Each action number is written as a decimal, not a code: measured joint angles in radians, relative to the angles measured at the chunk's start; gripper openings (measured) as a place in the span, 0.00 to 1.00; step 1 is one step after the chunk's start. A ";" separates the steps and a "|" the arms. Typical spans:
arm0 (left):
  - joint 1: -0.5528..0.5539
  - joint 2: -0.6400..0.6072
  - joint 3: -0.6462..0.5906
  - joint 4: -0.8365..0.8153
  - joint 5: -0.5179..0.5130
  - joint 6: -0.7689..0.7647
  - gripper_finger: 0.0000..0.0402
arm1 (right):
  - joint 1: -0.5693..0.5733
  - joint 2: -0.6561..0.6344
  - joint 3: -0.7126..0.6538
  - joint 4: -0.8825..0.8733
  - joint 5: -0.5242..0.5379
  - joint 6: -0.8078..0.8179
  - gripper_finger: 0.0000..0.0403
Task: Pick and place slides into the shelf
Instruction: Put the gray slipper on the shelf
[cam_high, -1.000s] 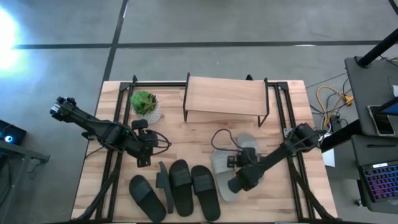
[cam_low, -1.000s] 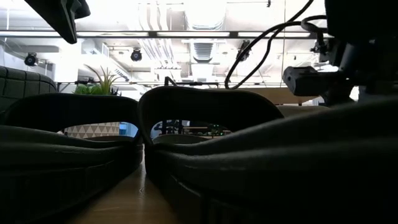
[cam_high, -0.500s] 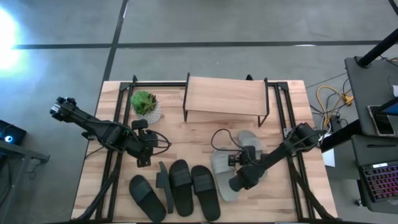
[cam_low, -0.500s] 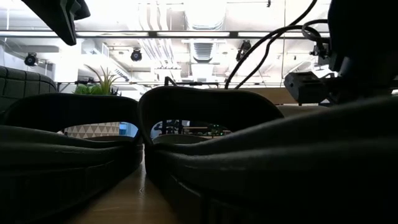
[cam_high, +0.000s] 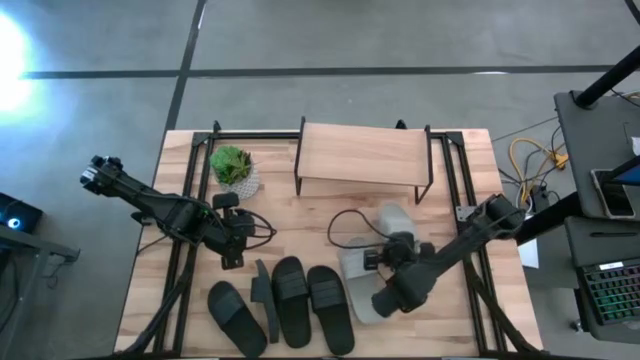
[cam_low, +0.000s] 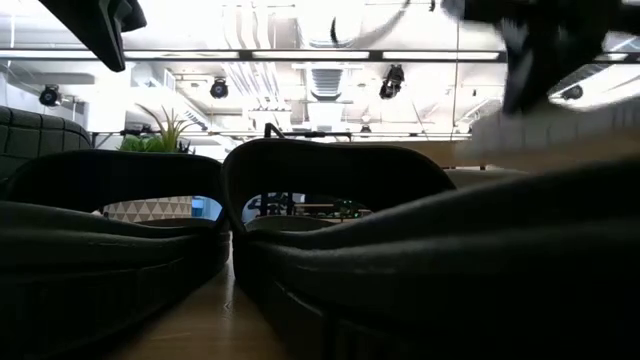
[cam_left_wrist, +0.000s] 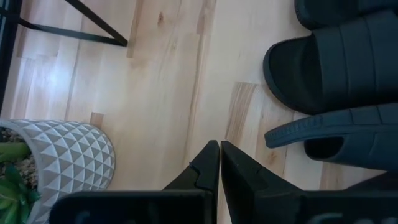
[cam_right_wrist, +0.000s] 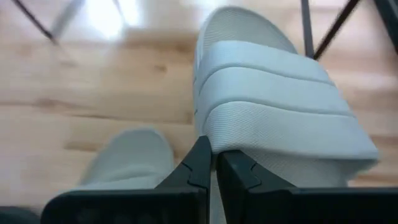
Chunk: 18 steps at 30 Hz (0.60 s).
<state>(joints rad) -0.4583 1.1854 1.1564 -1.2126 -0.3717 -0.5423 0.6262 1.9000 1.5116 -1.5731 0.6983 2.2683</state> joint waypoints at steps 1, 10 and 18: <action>0.000 0.000 0.000 0.008 0.000 0.000 0.00 | 0.007 -0.010 0.023 -0.002 0.019 -0.016 0.02; 0.000 0.004 0.000 0.038 -0.003 0.000 0.00 | 0.020 -0.087 0.175 0.003 0.199 -0.243 0.02; 0.000 0.008 0.000 0.066 -0.008 0.001 0.00 | -0.075 -0.130 0.233 0.005 0.271 -0.423 0.02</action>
<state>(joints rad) -0.4583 1.1931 1.1564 -1.1461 -0.3798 -0.5417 0.5513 1.7698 1.7445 -1.5685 0.9692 1.8454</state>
